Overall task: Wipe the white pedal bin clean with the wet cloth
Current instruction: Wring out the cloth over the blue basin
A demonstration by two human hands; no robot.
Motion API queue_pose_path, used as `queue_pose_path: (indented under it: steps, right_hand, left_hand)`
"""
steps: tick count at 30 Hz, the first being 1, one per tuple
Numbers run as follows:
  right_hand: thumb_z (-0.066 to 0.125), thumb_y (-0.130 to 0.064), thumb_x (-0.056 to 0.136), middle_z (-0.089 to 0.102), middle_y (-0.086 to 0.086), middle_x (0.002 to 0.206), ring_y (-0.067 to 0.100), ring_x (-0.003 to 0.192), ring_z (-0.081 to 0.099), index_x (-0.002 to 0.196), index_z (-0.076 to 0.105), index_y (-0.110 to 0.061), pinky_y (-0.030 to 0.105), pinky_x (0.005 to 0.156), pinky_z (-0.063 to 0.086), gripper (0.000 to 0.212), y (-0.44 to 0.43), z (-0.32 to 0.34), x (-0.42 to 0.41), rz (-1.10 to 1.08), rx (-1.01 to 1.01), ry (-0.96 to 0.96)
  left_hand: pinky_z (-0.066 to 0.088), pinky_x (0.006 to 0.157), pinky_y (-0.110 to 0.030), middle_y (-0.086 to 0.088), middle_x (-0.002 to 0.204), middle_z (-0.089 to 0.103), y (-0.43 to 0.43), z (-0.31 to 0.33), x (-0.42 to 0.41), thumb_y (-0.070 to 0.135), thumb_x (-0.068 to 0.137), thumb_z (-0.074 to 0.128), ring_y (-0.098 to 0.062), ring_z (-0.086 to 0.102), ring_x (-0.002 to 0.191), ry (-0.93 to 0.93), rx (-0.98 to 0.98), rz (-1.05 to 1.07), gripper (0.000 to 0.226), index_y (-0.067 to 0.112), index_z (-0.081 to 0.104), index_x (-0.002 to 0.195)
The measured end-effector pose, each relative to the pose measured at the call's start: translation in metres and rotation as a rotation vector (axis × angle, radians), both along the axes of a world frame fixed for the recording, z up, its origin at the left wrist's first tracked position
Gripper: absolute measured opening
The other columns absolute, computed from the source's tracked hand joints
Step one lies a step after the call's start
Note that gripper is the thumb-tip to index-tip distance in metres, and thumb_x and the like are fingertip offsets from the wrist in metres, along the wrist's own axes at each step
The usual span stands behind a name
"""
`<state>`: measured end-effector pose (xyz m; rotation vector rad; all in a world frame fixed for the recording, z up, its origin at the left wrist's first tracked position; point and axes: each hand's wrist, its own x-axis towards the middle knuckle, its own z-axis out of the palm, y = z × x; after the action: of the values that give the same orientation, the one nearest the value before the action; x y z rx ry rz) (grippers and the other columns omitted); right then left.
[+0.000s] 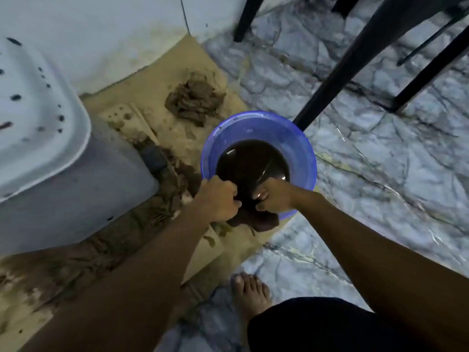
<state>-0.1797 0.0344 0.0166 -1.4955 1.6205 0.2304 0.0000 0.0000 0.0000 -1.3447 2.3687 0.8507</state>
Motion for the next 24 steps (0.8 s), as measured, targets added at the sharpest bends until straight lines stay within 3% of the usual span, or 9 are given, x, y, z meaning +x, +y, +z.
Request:
queue_pose_path:
  steps: [2,4,8,12,16,21,24]
  right_hand:
    - [0.069,-0.026,0.087,0.067,-0.002,0.121,0.019,0.113,0.059,0.124,0.068,-0.018,0.031,0.099,0.048,0.038,-0.001,-0.005,0.005,0.112,0.119,0.020]
    - [0.069,-0.023,0.088,0.069,-0.004,0.113,0.017,0.108,0.062,0.119,0.071,-0.017,0.029,0.094,0.049,0.032,0.001,-0.005,0.006,0.150,0.145,-0.013]
    - [0.078,-0.009,0.079,0.072,-0.005,0.093,0.012,0.093,0.066,0.112,0.074,-0.014,0.024,0.084,0.050,0.034,-0.001,0.002,0.007,0.121,0.012,-0.076]
    - [0.079,-0.005,0.076,0.076,0.000,0.099,0.011,0.094,0.069,0.113,0.073,-0.015,0.027,0.089,0.054,0.039,-0.001,0.027,0.018,0.179,-0.057,-0.124]
    - [0.082,-0.003,0.073,0.077,-0.005,0.095,0.003,0.087,0.069,0.107,0.076,-0.015,0.019,0.082,0.053,0.037,-0.007,0.077,0.039,0.208,-0.153,-0.231]
    - [0.086,0.001,0.069,0.077,0.004,0.088,0.005,0.080,0.071,0.092,0.079,-0.012,0.037,0.082,0.060,0.027,-0.012,0.158,0.090,0.174,-0.327,-0.406]
    - [0.088,0.001,0.066,0.078,-0.002,0.084,0.013,0.086,0.073,0.080,0.080,-0.028,0.040,0.084,0.060,0.033,-0.011,0.204,0.128,0.193,-0.436,-0.506]
  left_hand:
    - [0.028,0.108,-0.045,-0.004,0.117,0.060,0.003,-0.008,-0.001,0.048,0.092,0.061,-0.024,0.043,0.122,-0.018,-0.076,-0.048,0.037,0.025,0.065,0.121]
    - [0.028,0.106,-0.044,0.004,0.111,0.062,0.006,-0.017,-0.001,0.044,0.089,0.066,-0.019,0.044,0.117,0.063,-0.088,-0.018,0.030,0.029,0.066,0.115]
    - [0.052,0.095,-0.039,0.004,0.097,0.068,0.013,-0.010,0.009,0.025,0.078,0.078,-0.016,0.062,0.100,0.284,-0.015,0.172,0.022,0.030,0.069,0.097]
    - [0.051,0.083,-0.027,0.003,0.089,0.065,0.032,0.021,0.027,0.010,0.078,0.075,-0.018,0.064,0.091,0.372,-0.073,0.268,0.021,0.021,0.070,0.096]
    - [0.053,0.076,-0.027,0.001,0.086,0.064,0.044,0.073,0.064,0.008,0.077,0.079,-0.014,0.062,0.082,0.405,-0.115,0.384,0.022,0.017,0.073,0.096]
    - [0.043,0.065,-0.018,0.010,0.080,0.055,0.066,0.159,0.122,0.006,0.085,0.074,-0.008,0.054,0.072,0.439,-0.309,0.542,0.018,0.020,0.065,0.092]
    - [0.047,0.066,-0.018,-0.001,0.082,0.059,0.085,0.212,0.159,0.003,0.085,0.075,-0.012,0.054,0.070,0.490,-0.462,0.629,0.014,0.009,0.069,0.096]
